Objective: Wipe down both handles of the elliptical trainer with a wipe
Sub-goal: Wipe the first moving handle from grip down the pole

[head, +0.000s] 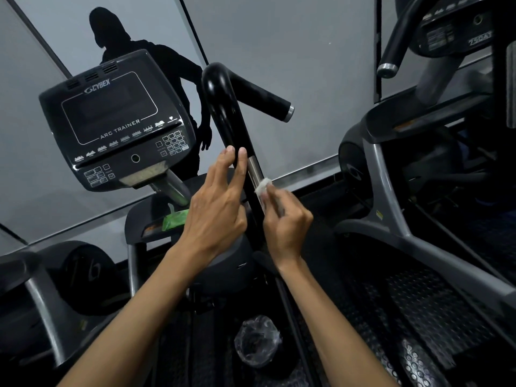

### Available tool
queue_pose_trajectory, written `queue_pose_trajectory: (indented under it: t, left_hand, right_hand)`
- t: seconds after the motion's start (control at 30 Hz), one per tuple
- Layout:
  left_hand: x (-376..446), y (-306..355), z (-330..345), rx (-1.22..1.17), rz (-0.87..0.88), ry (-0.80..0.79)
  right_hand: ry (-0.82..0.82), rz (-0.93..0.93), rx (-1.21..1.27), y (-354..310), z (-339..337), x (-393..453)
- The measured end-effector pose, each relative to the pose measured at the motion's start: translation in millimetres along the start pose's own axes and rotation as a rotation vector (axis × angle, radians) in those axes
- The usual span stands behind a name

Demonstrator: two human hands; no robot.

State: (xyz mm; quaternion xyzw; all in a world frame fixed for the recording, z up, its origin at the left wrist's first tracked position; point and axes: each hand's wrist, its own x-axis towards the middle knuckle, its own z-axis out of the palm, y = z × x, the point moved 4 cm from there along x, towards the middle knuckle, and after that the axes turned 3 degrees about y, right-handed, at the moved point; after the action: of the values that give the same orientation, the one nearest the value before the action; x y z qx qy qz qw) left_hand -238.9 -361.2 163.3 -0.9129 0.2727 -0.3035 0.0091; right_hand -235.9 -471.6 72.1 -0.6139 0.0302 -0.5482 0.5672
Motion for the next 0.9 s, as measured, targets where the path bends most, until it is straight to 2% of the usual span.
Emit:
queue_pose_trajectory:
  t: [0.1,0.27,0.37,0.57,0.63,0.73,0.9]
  left_hand:
    - [0,3,4,0.003,-0.005,0.015]
    - [-1,-1,11,0.001,0.002,0.045]
    - [-2,-2,10,-0.038,0.026,0.048]
    - [-21,-11,8,-0.276,-0.025,0.146]
    - [-32,-15,17,-0.318,-0.079,0.172]
    - [-42,-17,32,-0.441,-0.185,0.145]
    - [-53,-13,38,-0.585,-0.220,0.071]
  right_hand:
    - [-0.029,0.074,-0.001,2,7,20]
    - [-0.025,-0.048,0.013,-1,-1,-8]
    - [0.000,-0.021,-0.039,-1,-1,6]
    - [0.007,-0.146,-0.075,-6,-3,-18]
    - [0.032,-0.098,-0.065,1,-4,-12]
    - [0.044,-0.012,0.032,-8,8,3]
    - [0.026,-0.119,0.036,3,0,-5]
